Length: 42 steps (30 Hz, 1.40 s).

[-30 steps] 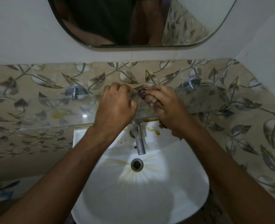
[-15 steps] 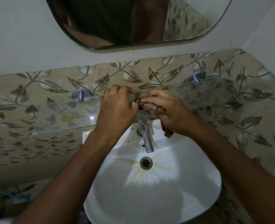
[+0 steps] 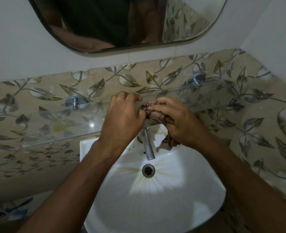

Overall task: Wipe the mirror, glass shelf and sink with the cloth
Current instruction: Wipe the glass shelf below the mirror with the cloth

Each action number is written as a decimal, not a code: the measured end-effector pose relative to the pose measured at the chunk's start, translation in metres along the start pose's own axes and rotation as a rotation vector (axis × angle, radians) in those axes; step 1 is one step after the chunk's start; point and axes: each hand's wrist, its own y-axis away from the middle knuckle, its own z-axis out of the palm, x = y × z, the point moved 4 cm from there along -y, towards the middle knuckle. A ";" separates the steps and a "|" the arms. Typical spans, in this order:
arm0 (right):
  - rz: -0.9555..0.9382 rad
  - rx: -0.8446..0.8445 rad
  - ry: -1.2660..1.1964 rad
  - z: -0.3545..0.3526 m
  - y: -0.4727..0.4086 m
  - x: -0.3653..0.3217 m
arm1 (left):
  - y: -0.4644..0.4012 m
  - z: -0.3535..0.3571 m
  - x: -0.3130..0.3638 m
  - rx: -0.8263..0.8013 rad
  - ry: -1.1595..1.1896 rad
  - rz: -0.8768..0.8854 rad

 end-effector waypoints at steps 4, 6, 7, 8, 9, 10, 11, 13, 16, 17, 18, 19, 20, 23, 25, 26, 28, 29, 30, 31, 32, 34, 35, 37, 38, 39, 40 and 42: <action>0.212 0.195 0.104 -0.024 0.002 0.033 | -0.002 0.004 0.006 0.003 0.001 0.032; 0.286 0.271 0.147 -0.020 0.003 0.027 | -0.005 0.006 0.006 0.009 0.001 0.029; 0.282 0.279 0.158 -0.011 0.002 0.016 | -0.006 0.007 0.008 0.006 0.005 0.025; 0.252 0.262 0.150 -0.001 0.002 0.002 | -0.008 0.009 0.010 0.000 0.010 0.022; 0.210 0.233 0.122 0.009 0.001 -0.013 | -0.011 0.011 0.012 -0.007 0.017 0.025; 0.173 0.205 0.085 0.016 0.001 -0.025 | -0.014 0.013 0.015 -0.013 0.029 0.032; 0.149 0.187 0.049 0.019 0.001 -0.031 | -0.016 0.013 0.017 -0.016 0.041 0.042; 0.154 0.183 0.029 0.015 0.002 -0.022 | -0.020 0.013 0.019 -0.018 0.049 0.060; 0.258 0.175 0.105 -0.002 0.008 0.010 | -0.021 0.009 0.015 -0.022 0.034 0.064; 0.313 0.197 0.112 -0.010 0.012 0.020 | -0.021 0.008 0.014 -0.025 0.032 0.064; 0.356 0.237 0.114 -0.017 0.014 0.027 | -0.021 0.009 0.012 -0.032 0.032 0.063; 0.376 0.286 0.126 -0.022 0.017 0.031 | -0.021 0.010 0.011 -0.039 0.035 0.064; 0.375 0.321 0.146 -0.024 0.017 0.030 | -0.022 0.013 0.010 -0.047 0.044 0.066; 0.256 0.296 0.155 -0.011 0.014 0.009 | -0.022 0.021 0.016 -0.071 0.076 0.085; 0.164 0.221 0.131 -0.002 0.018 -0.001 | -0.023 0.023 0.021 -0.057 0.092 0.102; 0.163 0.207 0.119 -0.007 0.020 0.004 | -0.024 0.023 0.022 -0.054 0.103 0.109; 0.278 0.252 0.117 -0.025 0.023 0.028 | -0.024 0.020 0.020 -0.052 0.118 0.124; 0.355 0.291 0.136 -0.035 0.025 0.042 | -0.025 0.018 0.018 -0.048 0.120 0.123; 0.414 0.330 0.164 -0.044 0.025 0.054 | -0.024 0.015 0.013 -0.040 0.120 0.115; 0.451 0.355 0.190 -0.050 0.026 0.062 | -0.024 0.013 0.008 -0.030 0.114 0.102; 0.463 0.354 0.213 -0.051 0.024 0.064 | -0.023 0.011 0.003 -0.022 0.106 0.086; 0.421 0.318 0.220 -0.040 0.019 0.052 | -0.020 0.007 -0.005 -0.018 0.083 0.048; 0.374 0.292 0.192 -0.030 0.016 0.039 | -0.017 0.005 -0.008 -0.014 0.073 0.034; 0.238 0.224 0.117 -0.008 0.012 0.010 | -0.013 0.000 -0.013 -0.004 0.060 0.011; 0.169 0.179 0.083 0.002 0.011 -0.003 | -0.011 -0.003 -0.016 -0.002 0.058 -0.004; 0.118 0.144 0.052 0.008 0.008 -0.010 | -0.010 -0.006 -0.019 -0.001 0.057 -0.015; 0.098 0.120 0.018 0.009 0.003 -0.011 | -0.010 -0.008 -0.021 0.001 0.057 -0.018; 0.149 0.103 -0.025 0.003 -0.013 -0.004 | -0.009 -0.012 -0.025 0.005 0.053 -0.012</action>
